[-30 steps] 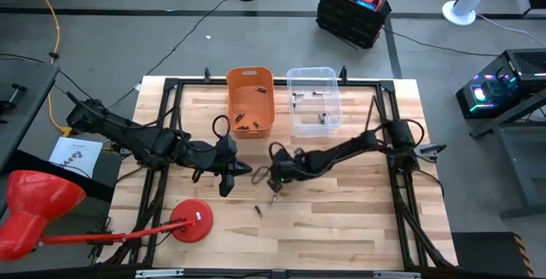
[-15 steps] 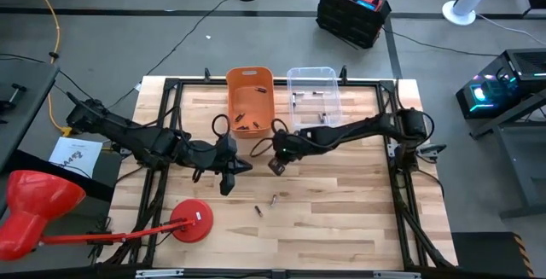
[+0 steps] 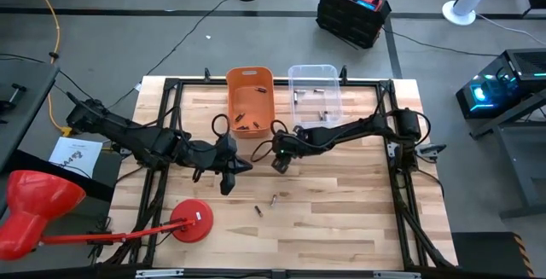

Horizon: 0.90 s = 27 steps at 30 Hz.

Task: Sort batteries
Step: Put the silver battery into the transparent bin

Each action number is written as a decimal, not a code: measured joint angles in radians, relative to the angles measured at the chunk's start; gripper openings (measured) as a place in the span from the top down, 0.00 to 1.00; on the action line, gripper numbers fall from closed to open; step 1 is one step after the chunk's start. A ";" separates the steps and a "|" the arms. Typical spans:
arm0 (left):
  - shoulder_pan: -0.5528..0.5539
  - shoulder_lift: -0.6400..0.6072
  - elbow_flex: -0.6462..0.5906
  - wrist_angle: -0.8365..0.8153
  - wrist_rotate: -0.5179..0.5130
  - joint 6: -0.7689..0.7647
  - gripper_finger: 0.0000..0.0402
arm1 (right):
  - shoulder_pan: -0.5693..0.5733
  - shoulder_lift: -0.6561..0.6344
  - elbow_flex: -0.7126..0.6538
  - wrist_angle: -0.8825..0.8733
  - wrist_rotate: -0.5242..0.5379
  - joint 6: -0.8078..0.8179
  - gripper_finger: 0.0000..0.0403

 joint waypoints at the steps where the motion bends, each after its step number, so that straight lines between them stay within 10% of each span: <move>1: 0.000 0.000 0.000 0.000 -0.005 0.000 1.00 | -0.002 0.000 0.000 -0.007 -0.002 -0.002 0.57; 14: 0.000 0.000 0.000 0.002 -0.021 -0.001 1.00 | -0.026 0.080 0.004 -0.002 -0.107 -0.024 0.57; 21: 0.000 0.000 0.000 0.001 -0.019 -0.006 1.00 | 0.017 0.074 0.004 -0.029 -0.188 -0.041 0.94; 27: 0.000 0.000 0.000 -0.001 -0.019 0.019 1.00 | 0.064 -0.041 -0.004 -0.077 -0.301 -0.016 0.98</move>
